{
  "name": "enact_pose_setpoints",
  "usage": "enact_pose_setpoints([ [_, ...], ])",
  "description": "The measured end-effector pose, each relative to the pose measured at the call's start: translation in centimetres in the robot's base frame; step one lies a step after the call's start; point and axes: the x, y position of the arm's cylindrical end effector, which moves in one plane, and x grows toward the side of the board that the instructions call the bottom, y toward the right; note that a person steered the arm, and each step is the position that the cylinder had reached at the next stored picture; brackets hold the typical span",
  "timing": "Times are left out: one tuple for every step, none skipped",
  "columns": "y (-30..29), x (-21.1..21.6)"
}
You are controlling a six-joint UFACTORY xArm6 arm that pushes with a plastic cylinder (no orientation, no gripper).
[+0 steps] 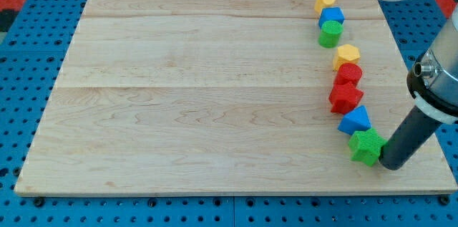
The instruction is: Place the green star below the blue triangle
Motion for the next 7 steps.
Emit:
enact_pose_setpoints([
  [1.3,0.5],
  [3.6,2.1],
  [3.5,3.5],
  [3.4,3.5],
  [0.5,3.5],
  [-3.9,3.5],
  [-5.5,3.5],
])
